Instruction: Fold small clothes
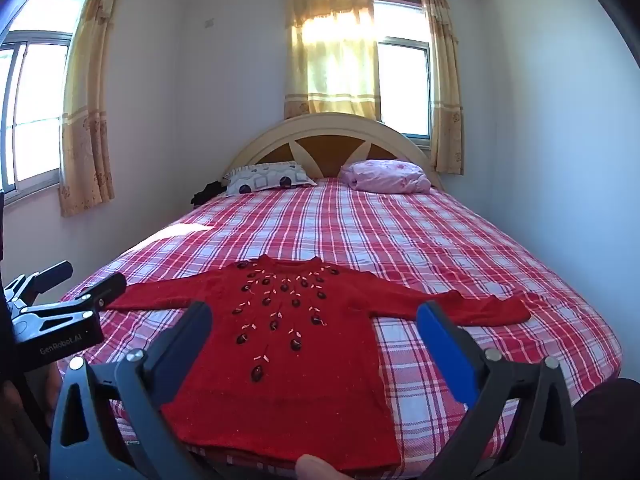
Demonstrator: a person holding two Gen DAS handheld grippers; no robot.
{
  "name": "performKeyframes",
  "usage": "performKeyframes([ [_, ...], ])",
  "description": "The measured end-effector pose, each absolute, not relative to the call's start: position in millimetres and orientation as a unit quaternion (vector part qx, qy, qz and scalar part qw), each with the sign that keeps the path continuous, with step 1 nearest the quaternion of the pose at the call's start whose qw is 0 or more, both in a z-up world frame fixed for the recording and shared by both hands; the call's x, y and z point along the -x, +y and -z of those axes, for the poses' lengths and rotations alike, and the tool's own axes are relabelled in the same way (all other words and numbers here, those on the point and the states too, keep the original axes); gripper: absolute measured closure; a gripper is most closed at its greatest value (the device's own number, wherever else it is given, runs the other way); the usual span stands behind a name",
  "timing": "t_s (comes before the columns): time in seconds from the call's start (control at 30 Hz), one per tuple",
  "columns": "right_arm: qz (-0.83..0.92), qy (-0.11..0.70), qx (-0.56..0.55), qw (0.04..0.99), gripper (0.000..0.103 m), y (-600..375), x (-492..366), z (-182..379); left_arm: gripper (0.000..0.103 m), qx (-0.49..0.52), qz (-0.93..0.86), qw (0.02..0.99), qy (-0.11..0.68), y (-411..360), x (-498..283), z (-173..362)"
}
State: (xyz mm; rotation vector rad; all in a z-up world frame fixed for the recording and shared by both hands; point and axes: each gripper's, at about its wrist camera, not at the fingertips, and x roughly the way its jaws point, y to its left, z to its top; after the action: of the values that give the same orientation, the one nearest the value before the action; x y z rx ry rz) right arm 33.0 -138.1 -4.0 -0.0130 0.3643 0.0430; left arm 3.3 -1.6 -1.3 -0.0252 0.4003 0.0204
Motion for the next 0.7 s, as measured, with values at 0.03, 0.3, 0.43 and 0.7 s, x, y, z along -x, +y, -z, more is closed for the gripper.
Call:
performKeyframes([
  [0.03, -0.020, 0.180, 0.011, 0.983, 0.000, -138.4, -33.4, 4.1, 0.001, 0.016, -0.010, 0.983, 0.181, -1.3, 2.2, 1.2],
  [0.3, -0.013, 0.181, -0.001, 0.983, 0.000, -142.4, -32.0, 7.9, 0.001, 0.012, -0.010, 0.984, 0.179, -0.7, 1.7, -0.3],
  [0.43, -0.018, 0.185, -0.009, 0.982, 0.000, -145.0, -31.5, 3.8, 0.001, 0.011, -0.005, 0.985, 0.173, -1.8, 4.7, -2.6],
  [0.7, -0.019, 0.188, -0.003, 0.982, 0.000, -147.4, -35.0, 8.6, 0.001, 0.008, -0.003, 0.986, 0.168, -0.5, 7.1, -3.9],
])
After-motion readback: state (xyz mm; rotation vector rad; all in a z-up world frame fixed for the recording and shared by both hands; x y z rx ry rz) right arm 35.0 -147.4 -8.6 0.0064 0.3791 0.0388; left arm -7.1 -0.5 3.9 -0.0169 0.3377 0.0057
